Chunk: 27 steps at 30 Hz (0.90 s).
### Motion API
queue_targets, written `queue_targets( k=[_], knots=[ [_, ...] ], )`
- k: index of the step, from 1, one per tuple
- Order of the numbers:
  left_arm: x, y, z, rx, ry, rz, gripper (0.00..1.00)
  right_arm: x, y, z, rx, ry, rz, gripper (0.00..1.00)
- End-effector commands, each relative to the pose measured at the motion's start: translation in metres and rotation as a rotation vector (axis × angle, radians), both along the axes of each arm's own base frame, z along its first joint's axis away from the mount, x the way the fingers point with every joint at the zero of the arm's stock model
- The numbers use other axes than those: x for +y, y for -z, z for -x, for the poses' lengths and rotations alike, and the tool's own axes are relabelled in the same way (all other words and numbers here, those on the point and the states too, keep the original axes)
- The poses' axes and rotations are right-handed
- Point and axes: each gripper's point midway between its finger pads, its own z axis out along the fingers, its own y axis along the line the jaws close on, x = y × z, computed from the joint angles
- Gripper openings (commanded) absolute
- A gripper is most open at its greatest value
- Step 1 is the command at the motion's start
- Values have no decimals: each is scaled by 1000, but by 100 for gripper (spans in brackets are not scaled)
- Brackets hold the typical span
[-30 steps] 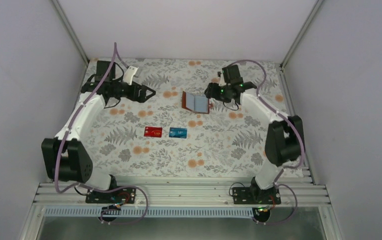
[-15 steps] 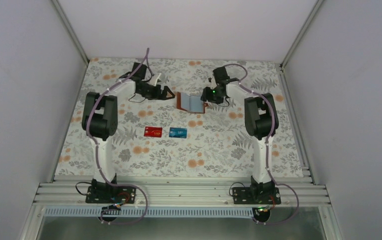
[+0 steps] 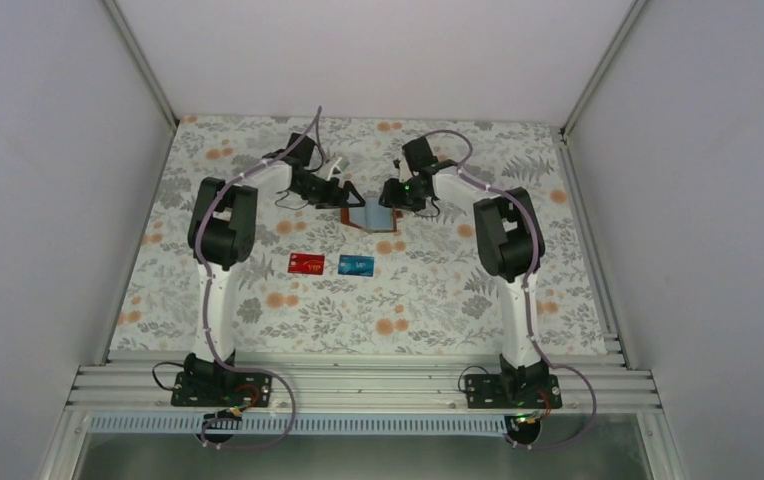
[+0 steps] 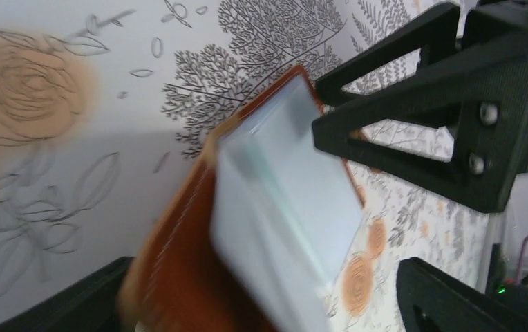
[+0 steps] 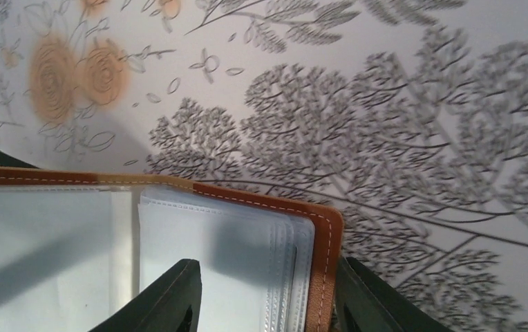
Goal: Take the credit cards out of the card holder
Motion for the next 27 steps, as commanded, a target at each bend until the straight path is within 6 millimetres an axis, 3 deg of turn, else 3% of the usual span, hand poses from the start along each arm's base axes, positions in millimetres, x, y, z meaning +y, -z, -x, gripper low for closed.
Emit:
queue_targets(
  k=[1,3,4,6,7,8,10,13,17,22,24,27],
  knots=[
    [-17,-5,9,30,41,31,80,16,1,17,48,-28,-55,51],
    [-14,-3,7,13,29,10,63,18,-4,21,47,-39,-78,51],
    [-14,-1,7,6,25,4,49,18,-7,22,43,-39,-91,51],
    [-14,-3,8,-3,28,11,12,17,-17,26,24,-40,-120,51],
    [-14,-8,9,-12,34,16,4,13,-26,27,3,-35,-132,51],
    [-14,-15,10,-31,44,21,3,9,-36,27,-24,-31,-143,51],
    [-14,-39,9,-107,70,27,2,-1,-78,27,-139,-37,-184,52],
    [-13,-93,9,-297,130,37,3,-13,-144,37,-323,-92,-256,56],
    [-11,-165,30,-486,215,67,2,-18,-221,69,-531,-232,-316,67],
    [-2,-236,60,-626,267,67,3,-19,-288,109,-718,-349,-385,83],
    [1,-264,71,-683,271,74,2,-19,-314,123,-803,-388,-420,98],
    [5,-303,86,-739,256,94,2,-20,-343,134,-894,-406,-436,99]
  ],
)
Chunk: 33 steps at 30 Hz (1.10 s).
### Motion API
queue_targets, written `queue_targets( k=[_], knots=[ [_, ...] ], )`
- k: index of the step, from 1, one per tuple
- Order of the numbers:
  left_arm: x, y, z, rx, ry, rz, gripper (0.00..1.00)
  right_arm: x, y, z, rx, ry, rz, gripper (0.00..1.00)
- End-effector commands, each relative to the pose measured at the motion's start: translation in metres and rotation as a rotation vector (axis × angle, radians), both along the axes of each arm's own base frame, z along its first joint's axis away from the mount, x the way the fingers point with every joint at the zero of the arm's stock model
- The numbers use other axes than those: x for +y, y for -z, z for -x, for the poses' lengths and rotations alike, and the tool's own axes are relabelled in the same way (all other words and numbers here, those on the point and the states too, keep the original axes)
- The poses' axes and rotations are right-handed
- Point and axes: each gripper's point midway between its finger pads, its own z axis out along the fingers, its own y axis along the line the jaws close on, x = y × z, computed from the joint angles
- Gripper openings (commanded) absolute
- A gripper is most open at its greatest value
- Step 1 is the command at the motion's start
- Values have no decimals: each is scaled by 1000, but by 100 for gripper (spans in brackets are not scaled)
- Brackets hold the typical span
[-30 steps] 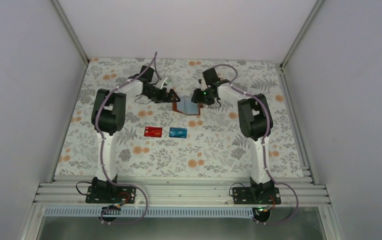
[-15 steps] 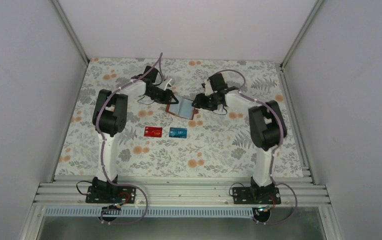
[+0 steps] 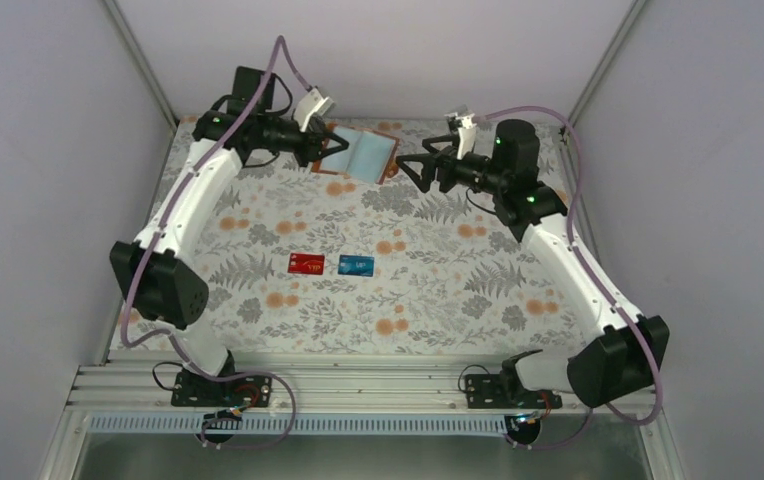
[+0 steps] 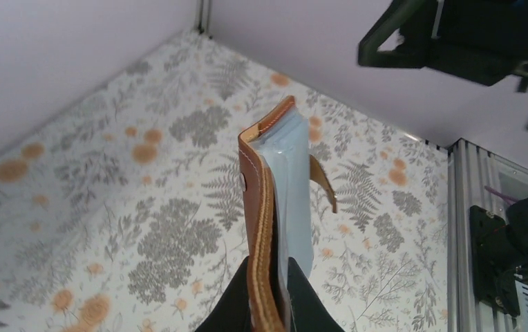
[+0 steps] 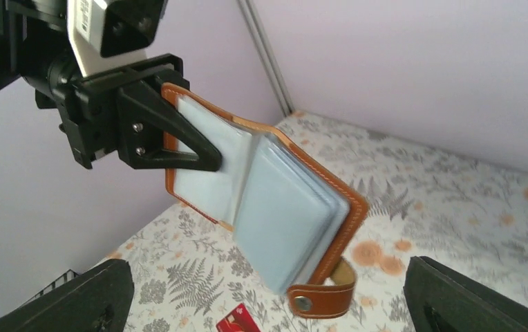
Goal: Take the credit cards out of the card holder
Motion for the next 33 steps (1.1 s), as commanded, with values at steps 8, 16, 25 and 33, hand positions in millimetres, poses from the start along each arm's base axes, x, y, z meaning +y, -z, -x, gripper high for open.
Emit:
queue_targets(
  k=[8,16,25,33],
  knots=[
    [2,-95,64,-108,97,114,2,19,-40,39,-192,-195,-47,99],
    [-2,-110,88,-158,175,130,2,24,-37,32,-179,-214,-35,77],
    [-18,-111,107,-171,260,141,2,43,-32,31,-168,-234,-35,61],
    [-25,-106,109,-164,274,133,2,69,-48,51,-219,-309,-76,46]
  ],
)
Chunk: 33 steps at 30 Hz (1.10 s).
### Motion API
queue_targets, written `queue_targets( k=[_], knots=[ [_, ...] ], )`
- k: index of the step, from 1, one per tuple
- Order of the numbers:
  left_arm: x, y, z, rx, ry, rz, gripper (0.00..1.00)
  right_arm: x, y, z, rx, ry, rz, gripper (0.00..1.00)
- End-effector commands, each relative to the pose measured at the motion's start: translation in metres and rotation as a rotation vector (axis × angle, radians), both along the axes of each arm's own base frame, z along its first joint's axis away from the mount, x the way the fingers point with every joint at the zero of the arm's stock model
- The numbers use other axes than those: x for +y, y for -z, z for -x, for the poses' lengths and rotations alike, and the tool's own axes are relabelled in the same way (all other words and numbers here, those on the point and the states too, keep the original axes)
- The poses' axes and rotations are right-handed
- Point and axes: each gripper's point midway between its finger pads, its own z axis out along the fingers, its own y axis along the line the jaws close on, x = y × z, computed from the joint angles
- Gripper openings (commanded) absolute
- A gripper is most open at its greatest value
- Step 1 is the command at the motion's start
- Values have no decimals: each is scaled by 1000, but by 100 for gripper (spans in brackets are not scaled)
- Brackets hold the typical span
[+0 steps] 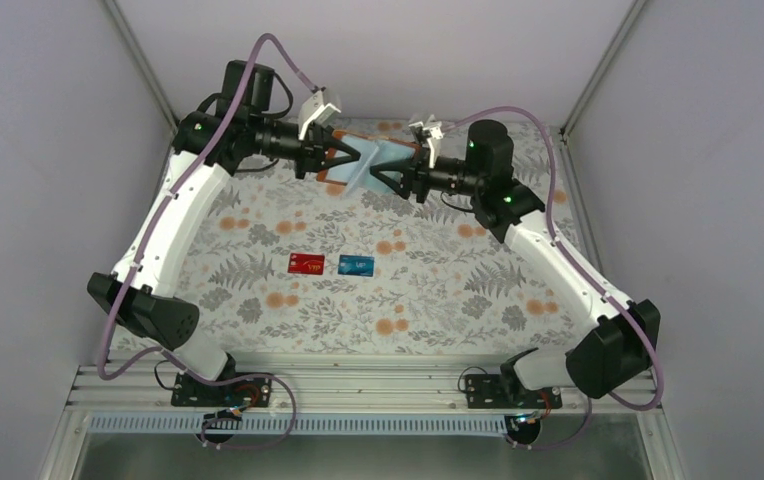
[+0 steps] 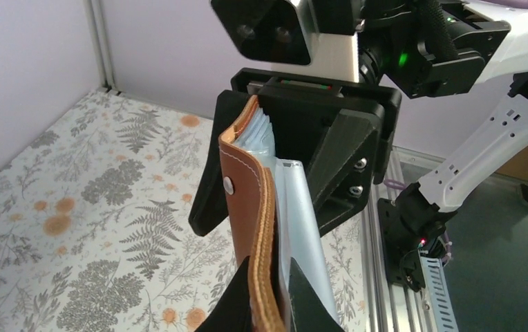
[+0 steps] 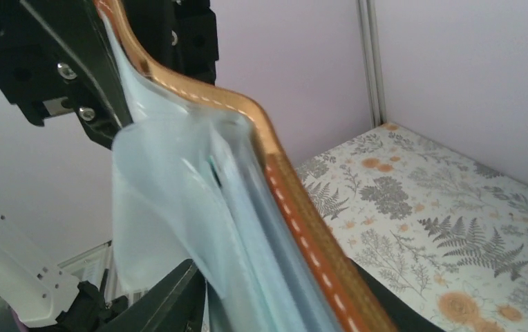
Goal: Take the credit cards out of the card holder
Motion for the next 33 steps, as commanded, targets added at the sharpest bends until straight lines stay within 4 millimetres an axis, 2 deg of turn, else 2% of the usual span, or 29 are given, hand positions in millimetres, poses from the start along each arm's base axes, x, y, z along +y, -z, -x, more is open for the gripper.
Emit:
queue_targets(
  k=[1,4,7,8,9,11,12,13,15,20,21,22,23,25,26,27,30,33],
  knots=[
    [-2,-13,11,-46,40,26,2,11,-29,9,-79,-42,-61,43],
    [-1,-8,8,-53,21,7,2,12,-34,15,-70,-67,-79,30],
    [1,0,-4,-61,-36,-27,3,13,-35,17,-50,-71,-87,9],
    [2,3,-8,-66,-56,-40,7,13,-34,14,-38,-55,-86,5],
    [3,7,-13,-71,-80,-56,21,12,-34,11,-26,-36,-83,4],
    [6,14,-21,-83,-114,-87,60,11,-32,5,3,0,-72,4],
    [6,17,-23,-89,-124,-100,74,11,-31,3,14,11,-67,4],
    [7,21,-25,-92,-132,-112,84,11,-32,1,24,19,-66,4],
    [8,27,-28,-102,-143,-133,93,13,-31,0,44,26,-61,4],
    [6,40,-29,-113,-137,-163,96,18,-32,2,54,19,-52,4],
    [5,43,-30,-116,-145,-172,95,21,-33,6,44,-1,-50,4],
    [4,45,-33,-117,-152,-180,85,23,-35,10,33,-20,-49,4],
    [4,44,-34,-117,-158,-181,71,24,-36,14,22,-41,-47,4],
    [5,39,-34,-123,-161,-174,36,23,-41,21,-7,-62,-42,4],
    [5,35,-32,-126,-158,-166,17,20,-41,21,-19,-53,-34,10],
    [5,34,-31,-118,-156,-161,5,17,-41,21,-28,-48,-27,17],
    [7,33,-25,-90,-132,-139,2,0,-32,16,-32,-16,4,38],
    [12,28,-22,-65,-116,-104,2,-21,-14,8,-15,37,33,46]
  ],
)
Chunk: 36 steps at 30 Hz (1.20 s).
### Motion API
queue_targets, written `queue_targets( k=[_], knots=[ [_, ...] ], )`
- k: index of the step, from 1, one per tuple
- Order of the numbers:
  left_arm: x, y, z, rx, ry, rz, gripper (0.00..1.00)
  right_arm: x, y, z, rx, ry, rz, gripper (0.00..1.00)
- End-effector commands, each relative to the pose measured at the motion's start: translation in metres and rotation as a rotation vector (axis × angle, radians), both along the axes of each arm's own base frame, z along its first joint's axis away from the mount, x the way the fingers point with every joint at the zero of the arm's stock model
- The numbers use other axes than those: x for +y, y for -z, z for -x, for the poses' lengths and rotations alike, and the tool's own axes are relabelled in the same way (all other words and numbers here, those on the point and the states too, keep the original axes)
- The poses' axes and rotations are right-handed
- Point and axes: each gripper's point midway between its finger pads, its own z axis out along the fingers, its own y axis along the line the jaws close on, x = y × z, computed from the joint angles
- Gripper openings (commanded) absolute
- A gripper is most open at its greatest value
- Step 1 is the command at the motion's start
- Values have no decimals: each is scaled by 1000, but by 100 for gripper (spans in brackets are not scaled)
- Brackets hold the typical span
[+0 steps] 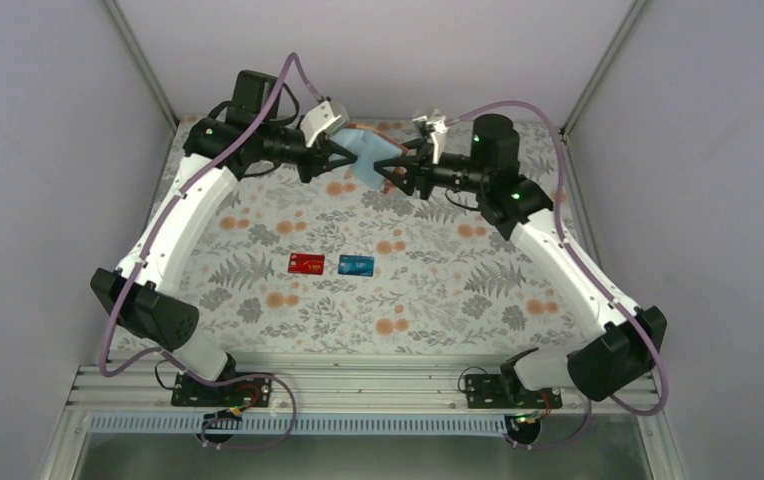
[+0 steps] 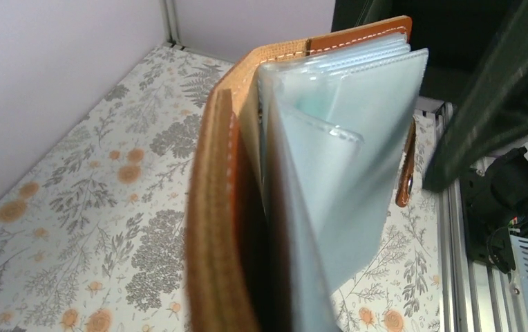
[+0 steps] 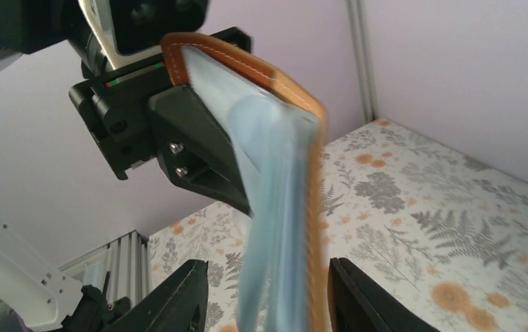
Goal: Take the credit cards out of the card holder
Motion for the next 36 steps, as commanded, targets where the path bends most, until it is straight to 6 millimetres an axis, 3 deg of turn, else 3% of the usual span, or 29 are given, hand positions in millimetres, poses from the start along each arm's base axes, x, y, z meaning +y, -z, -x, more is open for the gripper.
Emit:
queue_targets(
  k=[1,4,9,22,25,32,36],
  knots=[
    [7,-17,9,8,24,61,2,-30,5,3,-43,34,31,47],
    [7,-20,12,7,32,68,2,-34,13,3,-31,43,48,51],
    [5,-23,17,9,56,83,2,-34,12,9,-58,15,53,59],
    [3,-30,28,6,112,107,2,-31,7,-10,-42,73,18,57],
    [2,-26,28,18,115,108,2,-23,5,-9,-41,41,-8,56],
    [-4,-22,30,37,136,115,2,4,1,-3,-48,-34,-21,33],
    [-3,-19,29,34,132,109,2,16,0,3,-36,-71,-23,10]
  ],
)
